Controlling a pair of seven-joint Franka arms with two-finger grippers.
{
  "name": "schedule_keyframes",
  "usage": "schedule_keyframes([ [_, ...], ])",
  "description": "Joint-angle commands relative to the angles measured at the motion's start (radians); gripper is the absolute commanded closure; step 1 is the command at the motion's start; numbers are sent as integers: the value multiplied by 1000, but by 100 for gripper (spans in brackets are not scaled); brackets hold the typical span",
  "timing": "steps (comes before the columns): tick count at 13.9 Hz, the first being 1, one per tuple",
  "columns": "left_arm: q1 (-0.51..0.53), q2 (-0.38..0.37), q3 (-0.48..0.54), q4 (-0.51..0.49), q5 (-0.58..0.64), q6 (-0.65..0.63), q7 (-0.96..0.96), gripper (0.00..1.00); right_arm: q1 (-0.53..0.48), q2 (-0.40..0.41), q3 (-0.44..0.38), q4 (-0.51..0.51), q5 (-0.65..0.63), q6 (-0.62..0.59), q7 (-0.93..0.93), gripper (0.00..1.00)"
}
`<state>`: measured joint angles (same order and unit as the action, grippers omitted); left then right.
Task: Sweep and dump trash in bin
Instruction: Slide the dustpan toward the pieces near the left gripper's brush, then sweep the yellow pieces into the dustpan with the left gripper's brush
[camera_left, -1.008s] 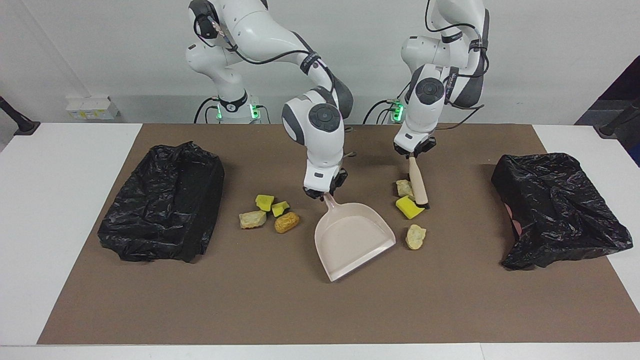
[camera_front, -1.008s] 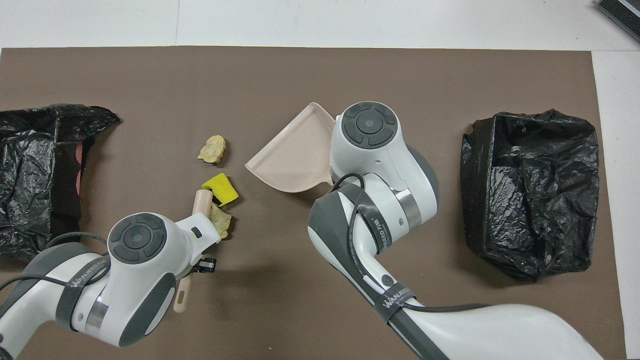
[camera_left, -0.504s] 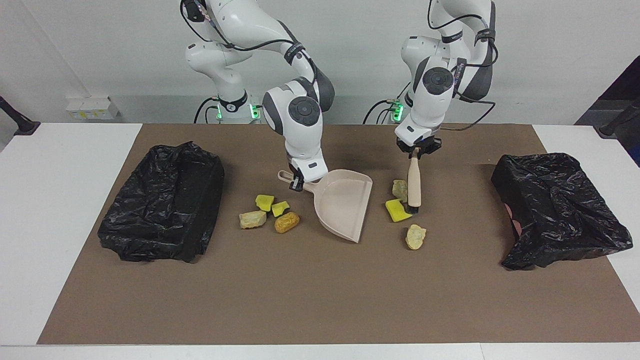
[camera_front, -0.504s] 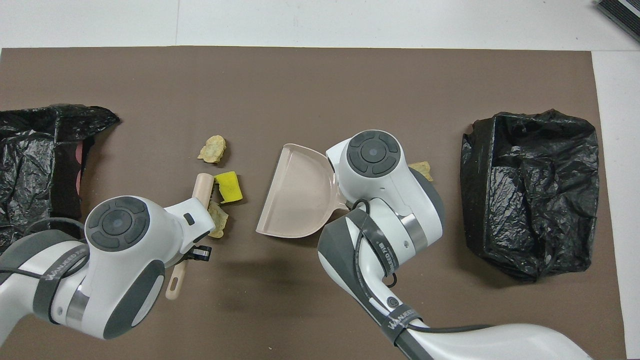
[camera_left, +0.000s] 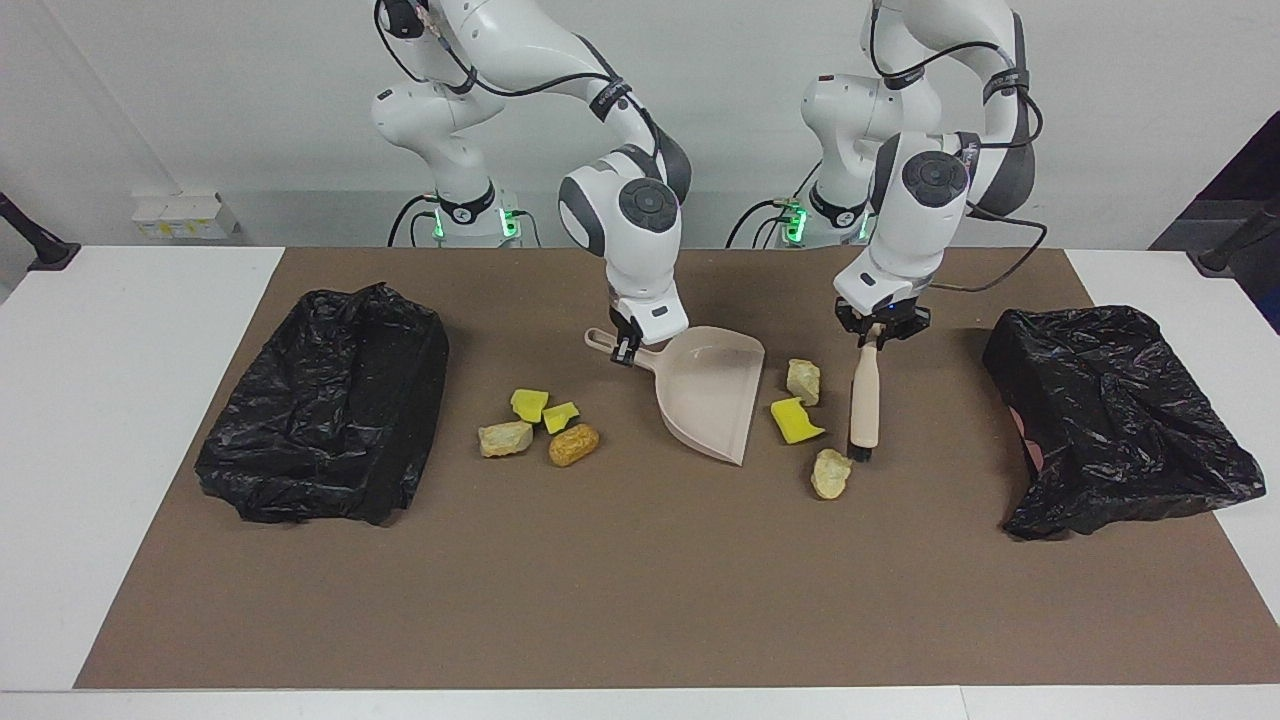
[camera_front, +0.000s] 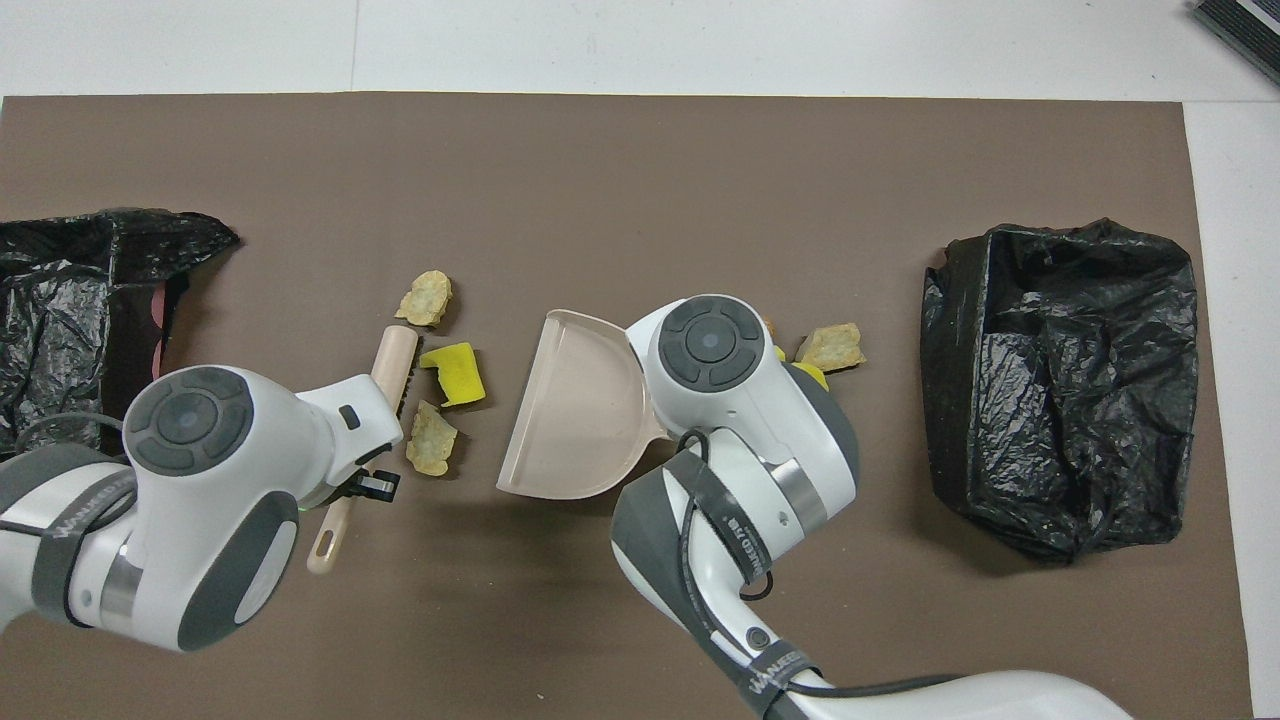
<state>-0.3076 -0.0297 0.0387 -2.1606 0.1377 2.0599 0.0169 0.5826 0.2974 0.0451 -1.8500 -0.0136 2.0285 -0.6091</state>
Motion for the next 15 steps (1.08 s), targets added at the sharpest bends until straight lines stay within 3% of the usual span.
schedule_keyframes([
  [1,22,137,-8,140,22,35,72,100,16,-34,1,-43,-34,19,31,100],
  [4,48,237,-8,189,28,129,132,100,42,-41,2,-44,-94,15,135,100],
  [6,35,238,-8,171,66,143,152,100,45,-41,2,-44,-95,16,146,100],
  [9,-22,192,-17,122,62,7,137,100,45,-49,2,-55,-95,16,172,100],
  [12,-103,105,-22,-13,37,-14,56,100,45,-47,2,-55,-95,16,173,100],
  [15,-163,51,-20,-99,-138,-11,25,100,45,-47,2,-55,-95,15,172,100],
])
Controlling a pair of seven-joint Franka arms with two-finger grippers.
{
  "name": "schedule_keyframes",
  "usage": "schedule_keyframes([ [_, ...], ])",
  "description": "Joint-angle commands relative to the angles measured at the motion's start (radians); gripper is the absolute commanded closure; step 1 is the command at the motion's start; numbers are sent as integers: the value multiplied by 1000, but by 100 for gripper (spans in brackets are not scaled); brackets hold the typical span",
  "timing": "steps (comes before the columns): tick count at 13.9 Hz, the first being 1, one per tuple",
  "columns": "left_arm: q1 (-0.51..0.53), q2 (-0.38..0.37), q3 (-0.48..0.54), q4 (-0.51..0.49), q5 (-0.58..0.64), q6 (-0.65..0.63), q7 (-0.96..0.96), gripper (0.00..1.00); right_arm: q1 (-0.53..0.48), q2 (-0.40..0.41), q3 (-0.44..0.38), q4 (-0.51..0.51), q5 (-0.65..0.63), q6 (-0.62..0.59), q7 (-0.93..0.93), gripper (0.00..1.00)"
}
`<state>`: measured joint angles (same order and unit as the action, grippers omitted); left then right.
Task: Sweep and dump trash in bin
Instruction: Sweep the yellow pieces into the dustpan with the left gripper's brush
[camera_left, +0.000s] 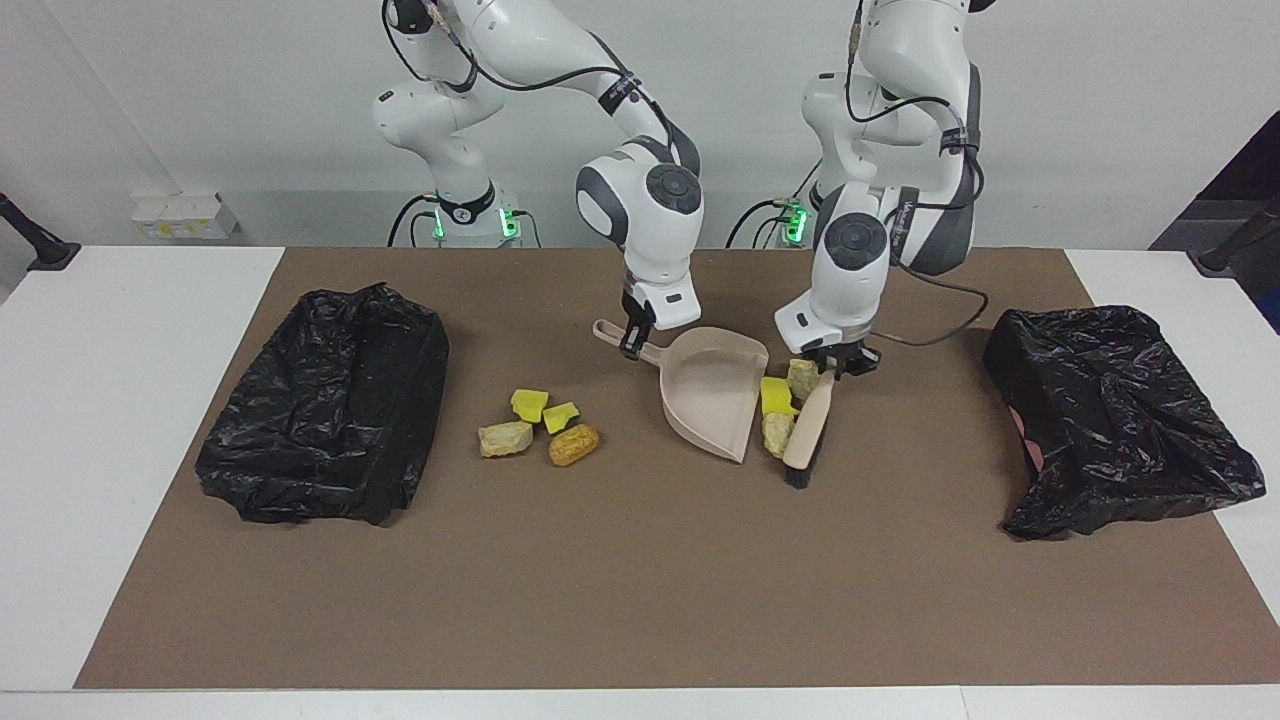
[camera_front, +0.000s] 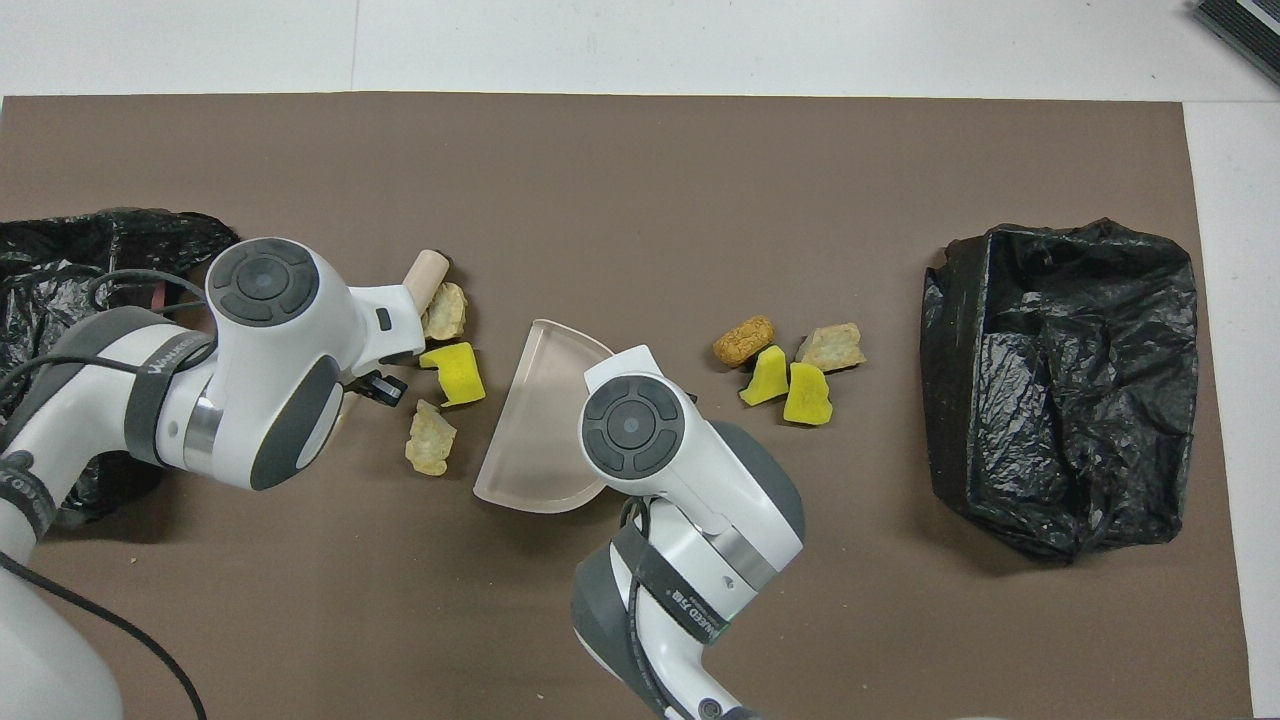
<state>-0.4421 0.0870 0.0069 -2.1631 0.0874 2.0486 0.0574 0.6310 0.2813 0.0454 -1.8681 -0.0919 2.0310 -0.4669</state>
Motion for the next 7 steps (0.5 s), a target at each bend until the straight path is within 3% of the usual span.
schedule_keyframes([
  [1,-29,-70,12,-107,-185,-2,-16,100,-5,-31,2,-37,-17,12,31,100],
  [3,-27,-78,12,-112,-386,-11,-14,100,-5,-31,4,-37,-17,12,30,100],
  [7,-7,-118,24,-84,-531,-88,-22,100,-5,-31,2,-37,-17,11,27,100],
])
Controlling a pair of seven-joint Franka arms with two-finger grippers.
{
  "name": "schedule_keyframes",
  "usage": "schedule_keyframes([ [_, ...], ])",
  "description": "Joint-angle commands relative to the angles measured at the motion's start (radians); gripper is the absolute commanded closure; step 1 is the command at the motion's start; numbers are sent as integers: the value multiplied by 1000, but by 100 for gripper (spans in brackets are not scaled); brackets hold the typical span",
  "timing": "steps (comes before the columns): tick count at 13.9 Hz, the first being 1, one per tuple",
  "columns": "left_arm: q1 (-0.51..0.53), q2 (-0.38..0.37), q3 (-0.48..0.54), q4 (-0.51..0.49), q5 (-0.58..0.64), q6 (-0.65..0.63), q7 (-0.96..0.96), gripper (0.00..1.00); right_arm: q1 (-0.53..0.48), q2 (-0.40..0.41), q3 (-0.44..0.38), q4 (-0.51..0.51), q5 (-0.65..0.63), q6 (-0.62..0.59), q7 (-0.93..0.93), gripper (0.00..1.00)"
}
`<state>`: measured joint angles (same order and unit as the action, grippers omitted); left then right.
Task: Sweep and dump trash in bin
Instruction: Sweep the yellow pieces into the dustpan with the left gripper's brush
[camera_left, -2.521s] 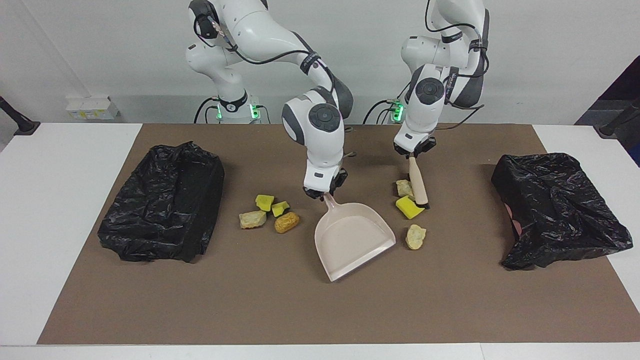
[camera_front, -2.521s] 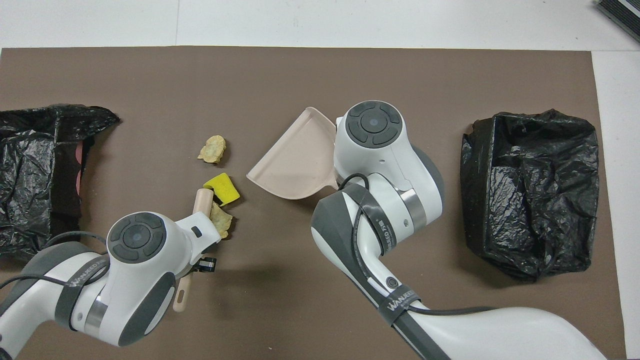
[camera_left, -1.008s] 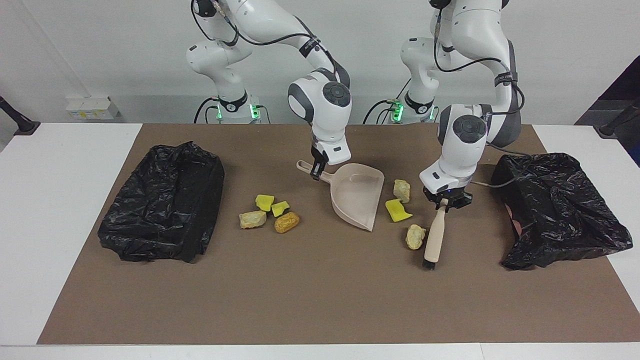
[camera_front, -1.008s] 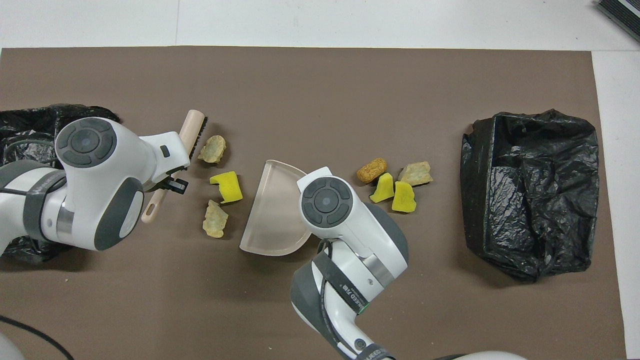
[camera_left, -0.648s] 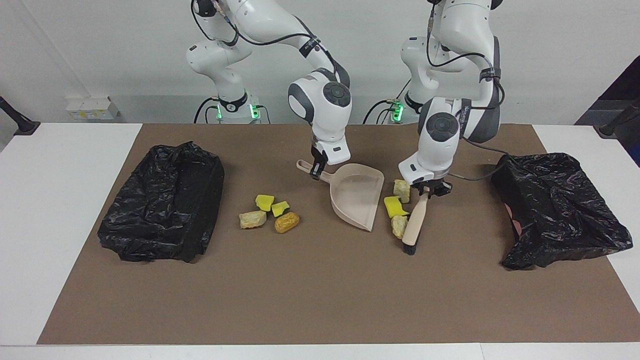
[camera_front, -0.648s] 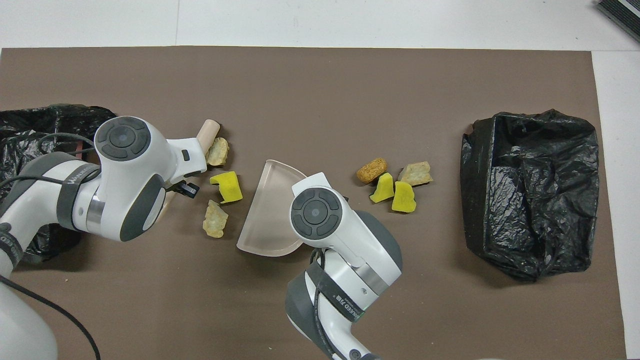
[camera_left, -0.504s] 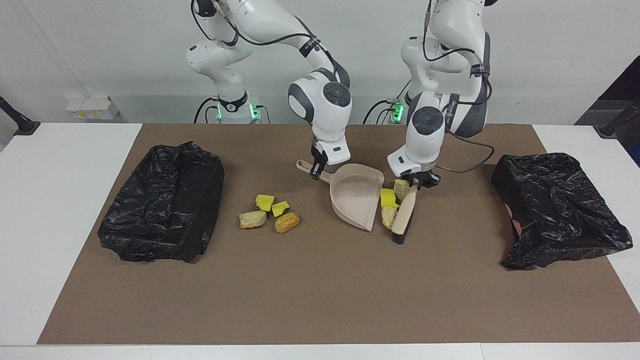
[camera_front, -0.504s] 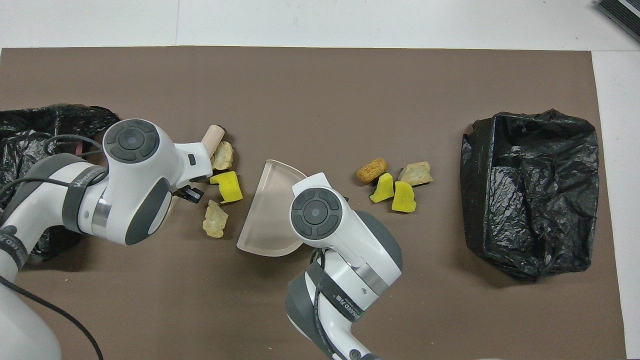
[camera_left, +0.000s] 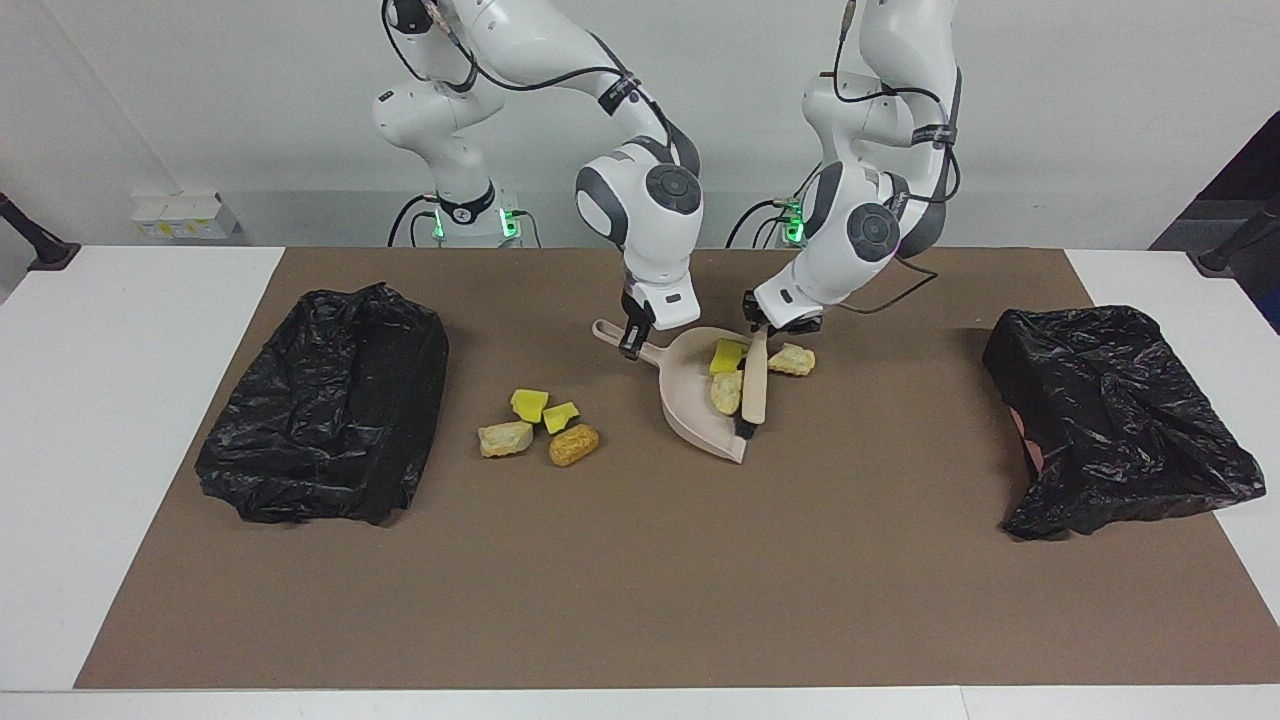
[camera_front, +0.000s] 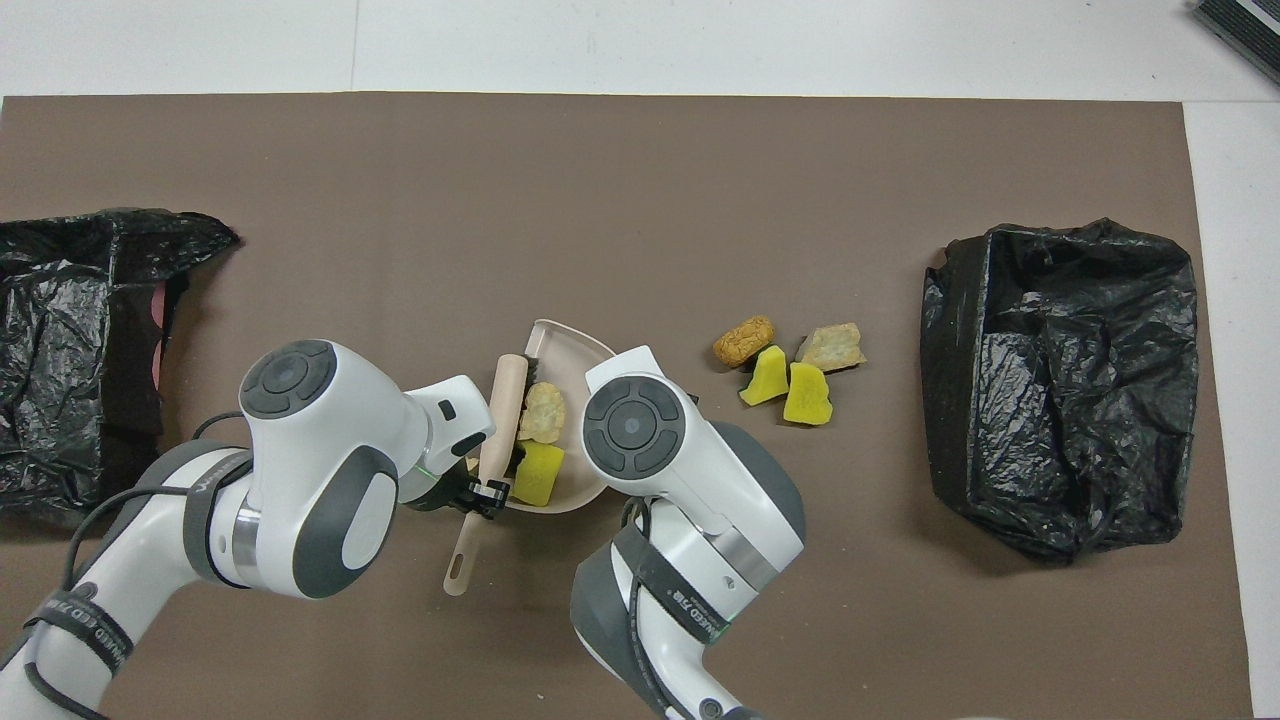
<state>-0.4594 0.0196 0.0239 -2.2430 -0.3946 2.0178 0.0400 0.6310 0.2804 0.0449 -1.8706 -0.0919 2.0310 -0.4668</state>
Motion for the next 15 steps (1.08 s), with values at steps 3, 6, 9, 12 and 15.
schedule_keyframes([
  [3,50,-108,10,23,-32,-143,-135,100,-5,-30,3,-35,-17,12,17,100],
  [6,70,-162,16,11,157,-200,-222,100,-5,-32,3,-35,-23,9,-88,100],
  [9,154,-211,14,-78,230,-195,-229,100,-8,-35,4,-36,-65,15,-214,100],
  [12,192,-276,14,-188,290,-146,-238,100,-14,-35,3,-47,-66,17,-303,100],
  [15,133,-262,2,-248,290,-41,-308,100,-8,-44,3,-64,-66,14,-297,100],
])
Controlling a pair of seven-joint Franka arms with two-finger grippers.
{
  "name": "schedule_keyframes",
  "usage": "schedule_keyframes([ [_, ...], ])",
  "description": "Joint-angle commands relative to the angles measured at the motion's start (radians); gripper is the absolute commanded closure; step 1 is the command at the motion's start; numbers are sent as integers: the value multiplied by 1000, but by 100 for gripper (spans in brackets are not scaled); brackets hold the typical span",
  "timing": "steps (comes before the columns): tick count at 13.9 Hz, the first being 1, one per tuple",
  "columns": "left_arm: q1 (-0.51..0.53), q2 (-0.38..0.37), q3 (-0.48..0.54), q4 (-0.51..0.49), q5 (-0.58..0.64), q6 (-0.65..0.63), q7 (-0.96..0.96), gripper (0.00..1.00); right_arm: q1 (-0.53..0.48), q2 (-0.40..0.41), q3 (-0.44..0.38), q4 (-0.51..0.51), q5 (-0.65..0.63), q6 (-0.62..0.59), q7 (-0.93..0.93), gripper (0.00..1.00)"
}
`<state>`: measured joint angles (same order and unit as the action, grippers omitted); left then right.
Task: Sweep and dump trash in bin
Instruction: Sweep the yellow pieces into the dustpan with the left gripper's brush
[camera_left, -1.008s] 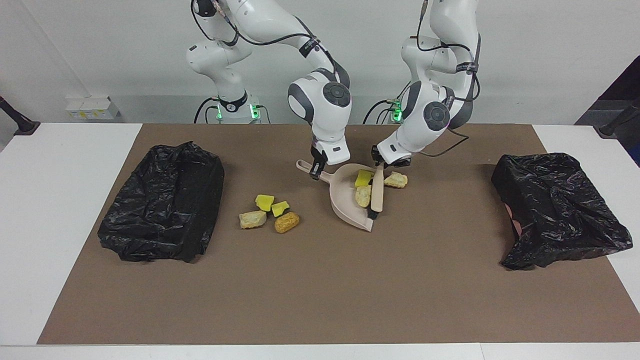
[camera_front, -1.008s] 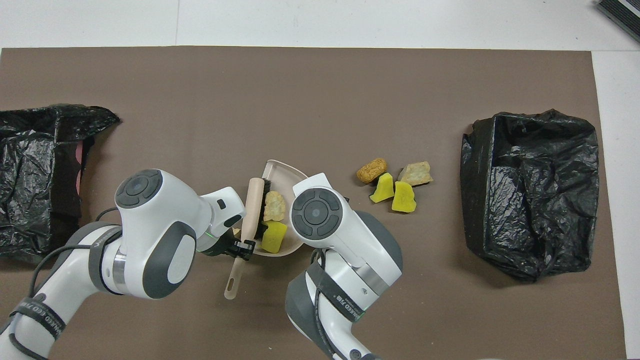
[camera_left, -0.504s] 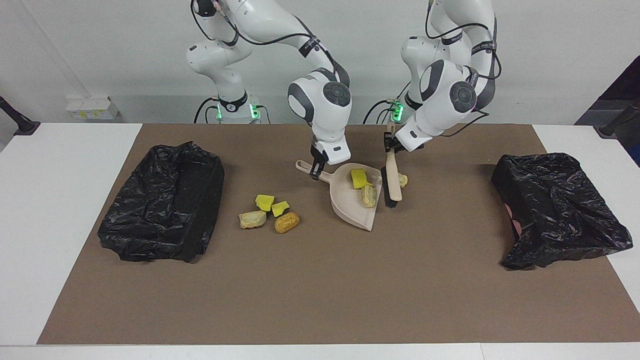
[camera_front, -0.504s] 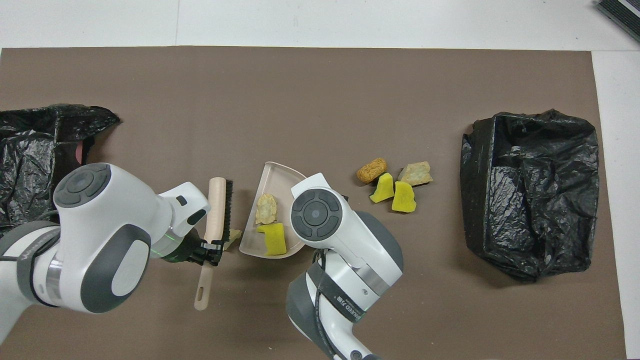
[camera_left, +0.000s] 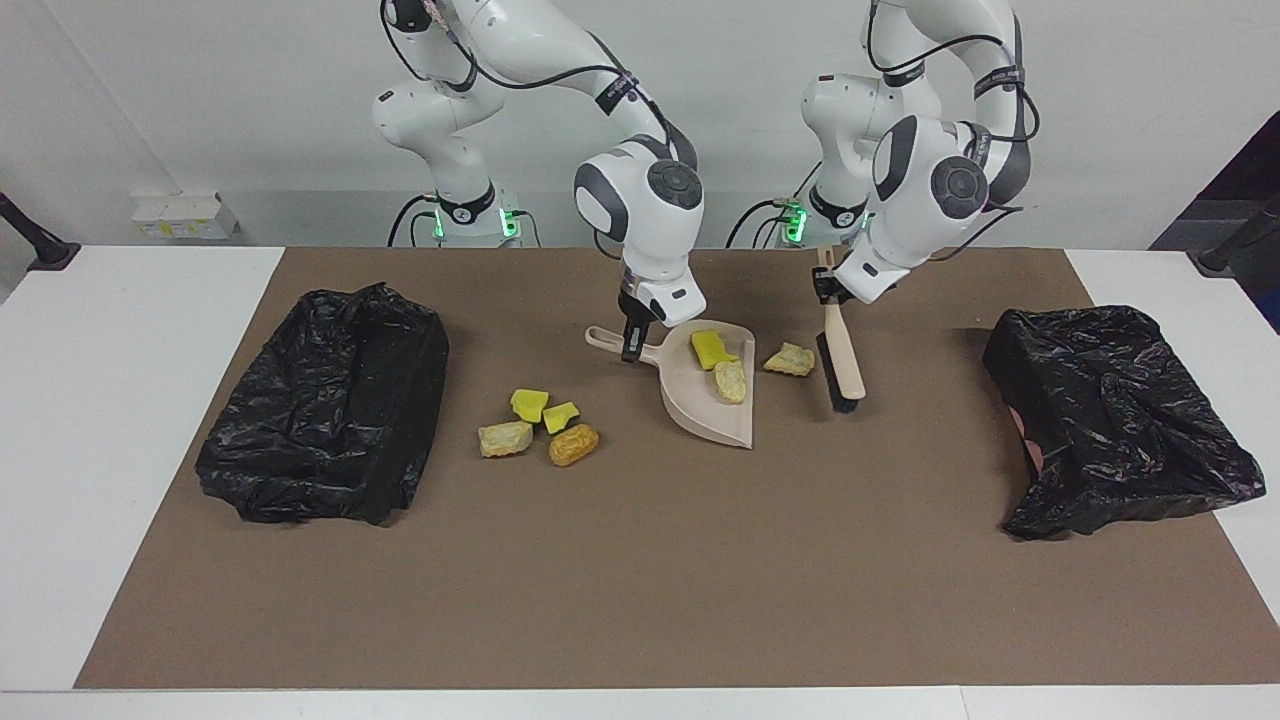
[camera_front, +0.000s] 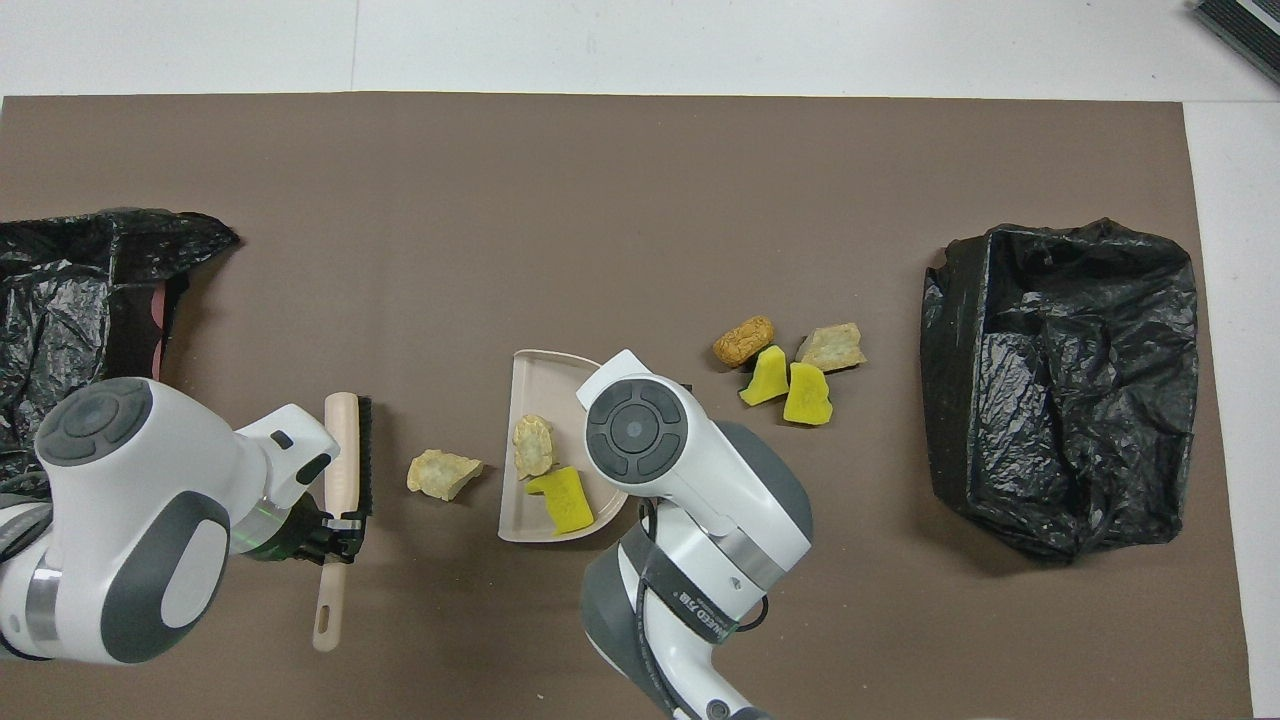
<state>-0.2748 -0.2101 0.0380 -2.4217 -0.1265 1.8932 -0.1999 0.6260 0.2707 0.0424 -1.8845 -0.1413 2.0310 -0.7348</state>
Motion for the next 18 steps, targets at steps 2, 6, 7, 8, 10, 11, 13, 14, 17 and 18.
schedule_keyframes([
  [2,-203,-8,-12,-79,18,142,-184,100,-8,-35,5,-53,-17,17,-23,100],
  [6,-355,5,-13,-77,-143,265,-211,100,-8,-36,5,-53,-17,15,-6,100],
  [7,-380,8,-13,-74,-160,294,-205,100,-8,-36,5,-53,-15,15,-6,100],
  [8,-417,17,-13,-67,-194,322,-204,100,-8,-36,5,-53,-15,15,-5,100],
  [10,-440,26,-12,-51,-268,336,-210,100,-8,-36,5,-53,-15,15,-2,100],
  [11,-442,29,-12,-40,-268,324,-214,100,-8,-36,5,-53,-15,14,9,100],
  [13,-413,21,-1,-39,-260,293,-204,100,-11,-33,5,-50,-15,14,18,100],
  [14,-381,14,-1,-34,-236,270,-205,100,-12,-31,5,-44,-15,14,23,100],
  [17,-310,5,-1,-31,-164,254,-216,100,-38,-38,7,-39,-9,9,20,100],
  [18,-293,5,-3,-33,-130,253,-216,100,-43,-44,5,-39,-4,9,12,100],
])
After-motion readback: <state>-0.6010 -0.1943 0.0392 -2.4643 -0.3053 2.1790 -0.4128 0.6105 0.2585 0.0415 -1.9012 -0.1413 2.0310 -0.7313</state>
